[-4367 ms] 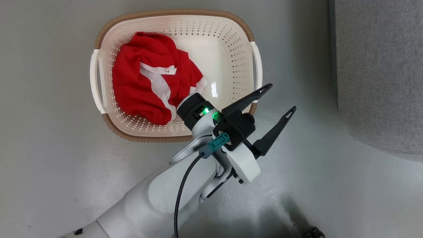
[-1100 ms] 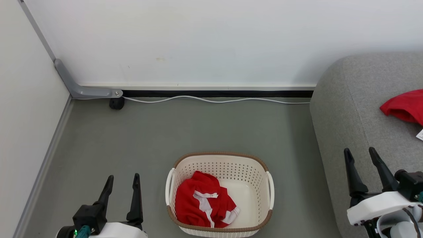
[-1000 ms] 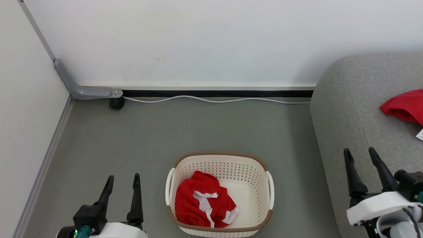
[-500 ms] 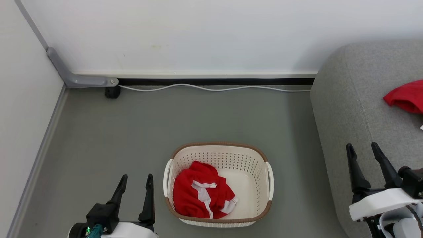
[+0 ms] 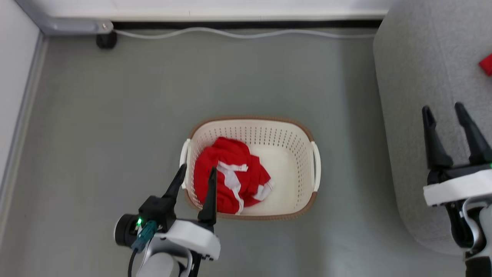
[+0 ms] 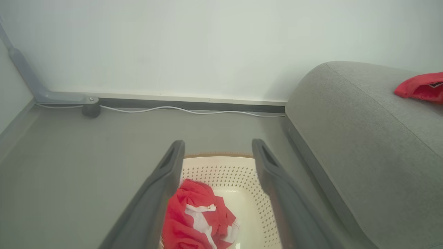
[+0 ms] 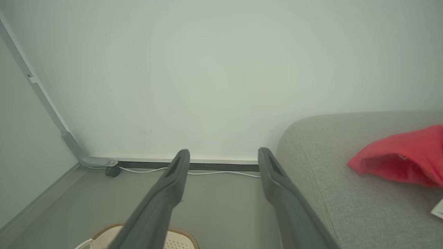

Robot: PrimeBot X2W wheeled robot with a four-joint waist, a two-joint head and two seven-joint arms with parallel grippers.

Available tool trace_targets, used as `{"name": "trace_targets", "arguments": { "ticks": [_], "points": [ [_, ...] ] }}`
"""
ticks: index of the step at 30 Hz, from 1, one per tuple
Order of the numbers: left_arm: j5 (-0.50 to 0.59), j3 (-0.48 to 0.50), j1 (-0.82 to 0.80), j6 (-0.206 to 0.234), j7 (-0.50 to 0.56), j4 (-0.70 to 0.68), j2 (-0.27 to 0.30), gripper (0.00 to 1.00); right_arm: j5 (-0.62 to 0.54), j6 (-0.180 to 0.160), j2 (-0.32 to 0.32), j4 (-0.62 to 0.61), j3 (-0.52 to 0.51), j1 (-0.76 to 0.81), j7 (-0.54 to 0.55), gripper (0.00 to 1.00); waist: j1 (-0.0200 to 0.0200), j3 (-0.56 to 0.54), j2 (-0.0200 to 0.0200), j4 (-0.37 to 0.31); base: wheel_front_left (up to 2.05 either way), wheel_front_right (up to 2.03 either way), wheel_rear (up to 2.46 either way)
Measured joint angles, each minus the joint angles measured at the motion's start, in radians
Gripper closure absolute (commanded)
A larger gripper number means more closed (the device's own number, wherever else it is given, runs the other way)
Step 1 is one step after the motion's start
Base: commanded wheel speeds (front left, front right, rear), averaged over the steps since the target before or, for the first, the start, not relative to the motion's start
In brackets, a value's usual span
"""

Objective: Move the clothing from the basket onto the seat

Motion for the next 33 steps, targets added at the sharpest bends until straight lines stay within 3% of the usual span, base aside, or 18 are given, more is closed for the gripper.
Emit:
{"name": "trace_targets", "arguments": {
  "ticks": [9, 18, 33],
  "points": [
    [-0.05, -0.11, -0.18, 0.049, 0.0, 0.072, -0.001, 0.0, 0.033, 0.0, -0.043, -0.069, 0.011, -0.118, 0.0, 0.0, 0.0, 0.175, 0.0, -0.019, 0.0, 0.0, 0.0],
    [-0.086, -0.198, -0.377, 0.063, 0.0, 0.191, -0.002, 0.0, 0.055, 0.0, -0.065, -0.121, 0.036, -0.204, 0.0, 0.0, 0.0, 0.326, 0.0, -0.045, 0.0, 0.0, 0.0],
    [-0.162, -0.39, -0.719, 0.044, 0.0, 0.623, -0.004, 0.0, 0.082, 0.0, -0.064, -0.201, 0.128, -0.342, 0.0, 0.0, 0.0, 0.532, 0.0, -0.111, 0.0, 0.0, 0.0]
  ]
}}
